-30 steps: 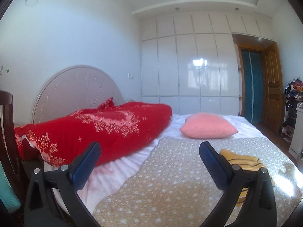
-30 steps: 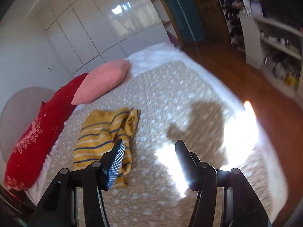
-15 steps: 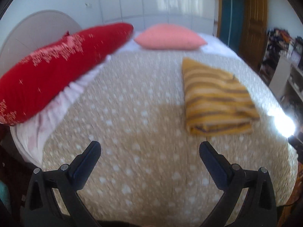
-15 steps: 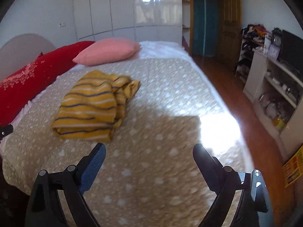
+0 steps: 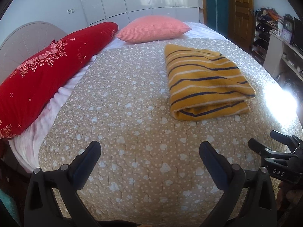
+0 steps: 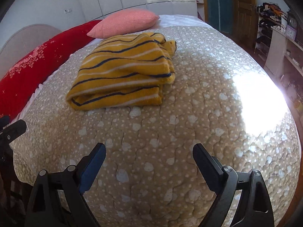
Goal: Fold small clothes
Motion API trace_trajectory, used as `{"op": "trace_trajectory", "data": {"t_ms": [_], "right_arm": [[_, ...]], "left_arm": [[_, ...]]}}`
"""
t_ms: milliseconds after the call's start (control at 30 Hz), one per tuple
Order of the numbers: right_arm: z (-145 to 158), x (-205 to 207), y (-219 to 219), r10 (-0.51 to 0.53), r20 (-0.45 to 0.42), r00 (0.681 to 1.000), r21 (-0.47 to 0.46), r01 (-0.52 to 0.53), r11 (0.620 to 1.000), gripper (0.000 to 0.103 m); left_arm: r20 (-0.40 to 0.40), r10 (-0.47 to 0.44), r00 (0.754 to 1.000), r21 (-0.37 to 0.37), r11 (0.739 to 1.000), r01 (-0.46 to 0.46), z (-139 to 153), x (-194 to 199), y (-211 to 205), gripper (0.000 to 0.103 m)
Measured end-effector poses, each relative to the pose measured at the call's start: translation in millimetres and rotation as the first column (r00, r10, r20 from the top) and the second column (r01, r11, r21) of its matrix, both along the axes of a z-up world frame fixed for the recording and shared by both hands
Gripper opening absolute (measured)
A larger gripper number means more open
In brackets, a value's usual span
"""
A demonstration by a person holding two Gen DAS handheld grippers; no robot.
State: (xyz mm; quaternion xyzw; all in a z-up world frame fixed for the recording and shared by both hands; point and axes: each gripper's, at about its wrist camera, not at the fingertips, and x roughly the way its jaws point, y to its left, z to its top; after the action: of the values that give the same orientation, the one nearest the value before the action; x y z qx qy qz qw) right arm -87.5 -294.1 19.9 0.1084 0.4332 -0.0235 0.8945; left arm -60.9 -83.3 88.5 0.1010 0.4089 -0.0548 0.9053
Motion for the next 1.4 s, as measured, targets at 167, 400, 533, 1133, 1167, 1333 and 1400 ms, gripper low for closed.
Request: {"op": "trace_trajectory", "data": {"t_ms": [167, 400, 533, 1133, 1167, 1333, 1400], "right_arm": [[0, -2, -1, -0.015, -0.003, 1.0, -0.014, 0.015, 1.0, 0.095], [6, 3, 3, -0.014, 0.005, 1.0, -0.052, 0.014, 0.999, 0.095], [4, 6, 3, -0.021, -0.003, 1.0, -0.037, 0.021, 0.999, 0.095], [2, 4, 18, -0.016, -0.019, 1.0, -0.055, 0.015, 0.998, 0.095], [2, 4, 18, -0.016, -0.02, 1.0, -0.056, 0.015, 0.998, 0.095], [-1, 3, 19, -0.026, -0.027, 0.999, -0.052, 0.024, 0.998, 0.095], [-3, 4, 19, -0.027, -0.033, 0.999, -0.048, 0.025, 0.999, 0.095]], "left_arm": [[-0.001, -0.004, 1.0, 0.014, 1.0, 0.004, -5, 2, -1, 0.103], [-0.023, -0.016, 1.0, 0.01, 1.0, 0.016, -12, 4, -4, 0.103], [-0.016, -0.027, 1.0, 0.012, 1.0, 0.027, -10, 1, -6, 0.103], [-0.036, -0.038, 0.999, -0.009, 0.999, 0.038, -16, -4, -4, 0.103], [-0.037, -0.04, 0.999, -0.01, 0.999, 0.039, -17, -4, -4, 0.103], [-0.038, -0.039, 0.999, -0.008, 0.999, 0.039, -17, -5, -5, 0.103], [-0.038, -0.038, 0.999, -0.008, 0.999, 0.038, -18, -6, -5, 0.103]]}}
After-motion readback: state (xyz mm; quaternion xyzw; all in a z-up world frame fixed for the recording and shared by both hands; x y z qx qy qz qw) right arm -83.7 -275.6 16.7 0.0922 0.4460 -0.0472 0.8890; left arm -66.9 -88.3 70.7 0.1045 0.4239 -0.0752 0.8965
